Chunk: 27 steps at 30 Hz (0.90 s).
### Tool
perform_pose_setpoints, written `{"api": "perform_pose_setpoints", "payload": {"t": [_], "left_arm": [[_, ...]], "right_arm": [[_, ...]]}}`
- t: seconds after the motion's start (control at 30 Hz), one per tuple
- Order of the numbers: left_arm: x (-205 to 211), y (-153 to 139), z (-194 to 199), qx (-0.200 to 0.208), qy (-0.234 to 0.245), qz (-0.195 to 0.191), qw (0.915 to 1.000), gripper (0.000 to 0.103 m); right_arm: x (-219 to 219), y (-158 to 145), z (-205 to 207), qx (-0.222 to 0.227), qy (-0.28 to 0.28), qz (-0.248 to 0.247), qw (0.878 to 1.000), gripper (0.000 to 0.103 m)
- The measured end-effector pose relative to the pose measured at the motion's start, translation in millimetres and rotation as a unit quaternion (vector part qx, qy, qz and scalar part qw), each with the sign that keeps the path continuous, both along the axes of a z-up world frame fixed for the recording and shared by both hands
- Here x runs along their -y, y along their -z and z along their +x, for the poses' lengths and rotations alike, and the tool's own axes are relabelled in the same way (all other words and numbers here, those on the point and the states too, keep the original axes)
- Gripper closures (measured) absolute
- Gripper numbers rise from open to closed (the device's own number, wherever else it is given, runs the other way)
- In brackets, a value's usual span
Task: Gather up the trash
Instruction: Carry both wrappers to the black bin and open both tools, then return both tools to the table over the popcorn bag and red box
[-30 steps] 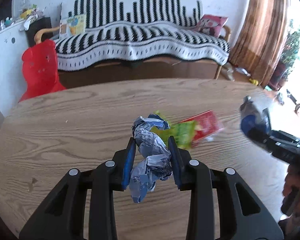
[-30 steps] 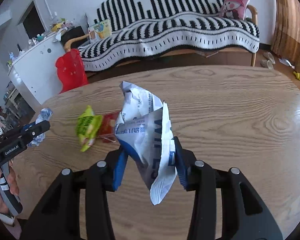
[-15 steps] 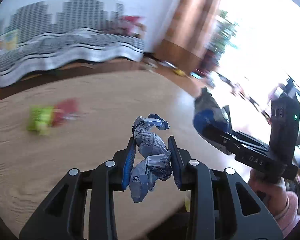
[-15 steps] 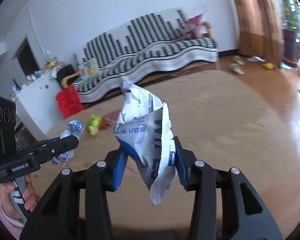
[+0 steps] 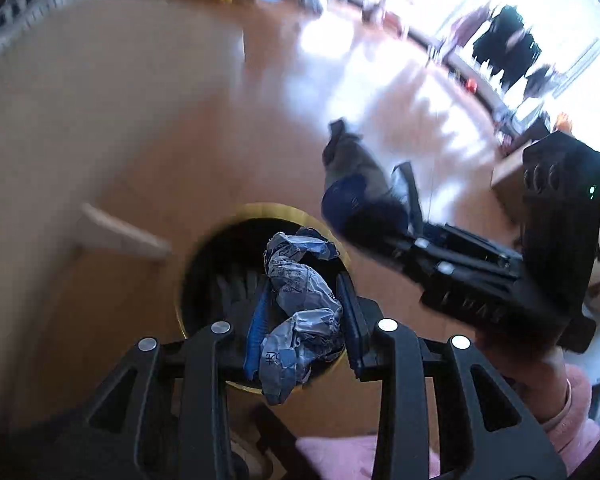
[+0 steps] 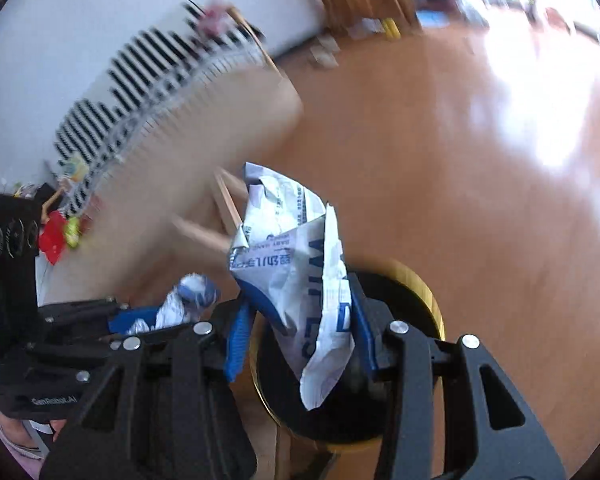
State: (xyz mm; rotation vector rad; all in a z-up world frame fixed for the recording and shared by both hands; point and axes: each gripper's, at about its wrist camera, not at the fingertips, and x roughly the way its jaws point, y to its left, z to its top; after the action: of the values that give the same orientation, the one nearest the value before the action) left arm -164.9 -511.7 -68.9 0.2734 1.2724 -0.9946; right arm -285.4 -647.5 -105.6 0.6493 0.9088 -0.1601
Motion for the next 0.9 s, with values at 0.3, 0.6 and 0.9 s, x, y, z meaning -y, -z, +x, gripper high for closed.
{"api": "perform_pose_setpoints", "payload": {"t": [0.3,0.6,0.9], "left_arm": [[14.5,32.6,7.6,-0.035,0.015,0.047,0.9981,0.071],[13.5,34.5,5.7,-0.034,0.022,0.044,0.9982,0.070],[17.1,25.4,-4.4,0.002,0.028,0.053,0.9982,0.014]], "right_arm": [[28.7,61.0,-32.4,-0.026,0.046,0.080,0.995,0.059],[28.1,61.6,-24.5,-0.025,0.049,0.093,0.994,0.060],[43.7,61.8,-29.3,-0.036,0.137,0.150,0.979,0.007]]}}
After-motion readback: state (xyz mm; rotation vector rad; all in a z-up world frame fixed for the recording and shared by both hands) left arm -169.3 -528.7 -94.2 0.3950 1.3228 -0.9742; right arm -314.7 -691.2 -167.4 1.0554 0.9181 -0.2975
